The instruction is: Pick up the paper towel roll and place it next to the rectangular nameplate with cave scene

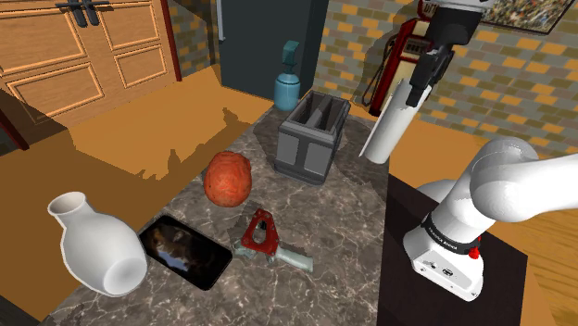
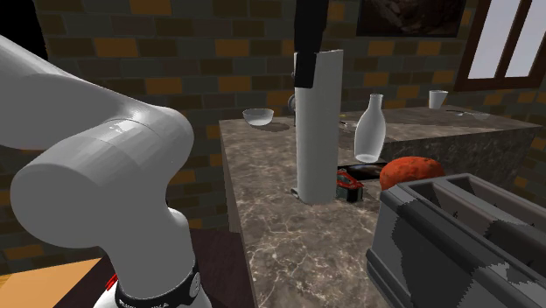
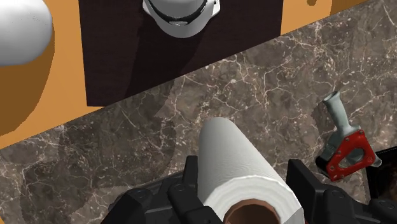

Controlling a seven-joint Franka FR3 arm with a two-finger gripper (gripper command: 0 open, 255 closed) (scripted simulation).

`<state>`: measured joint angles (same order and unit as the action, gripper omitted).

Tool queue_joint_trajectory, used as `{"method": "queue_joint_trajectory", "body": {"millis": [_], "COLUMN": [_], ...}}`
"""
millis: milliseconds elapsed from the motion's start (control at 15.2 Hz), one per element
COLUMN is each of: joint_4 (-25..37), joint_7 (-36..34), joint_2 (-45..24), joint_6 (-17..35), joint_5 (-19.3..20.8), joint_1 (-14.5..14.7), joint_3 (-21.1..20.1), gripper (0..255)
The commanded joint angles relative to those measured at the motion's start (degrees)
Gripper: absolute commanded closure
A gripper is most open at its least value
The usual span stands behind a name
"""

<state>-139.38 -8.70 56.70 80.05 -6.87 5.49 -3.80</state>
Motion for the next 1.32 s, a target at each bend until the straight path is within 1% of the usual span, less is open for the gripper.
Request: {"method": "queue_joint_trajectory", "body": {"millis": [0, 1056, 1254], "joint_4": [1.9, 18.1, 16.6], "joint_7": [-0.1, -1.0, -4.6], "joint_2": [-0.7, -7.1, -7.9], "joint_6": [-1.2, -11.0, -8.2], "joint_5": [0.0, 0.4, -2.6], "joint_1": [0.0, -0.1, 0.3], "joint_3": [0.1, 0.6, -3.3], "gripper": [255, 255, 255]}}
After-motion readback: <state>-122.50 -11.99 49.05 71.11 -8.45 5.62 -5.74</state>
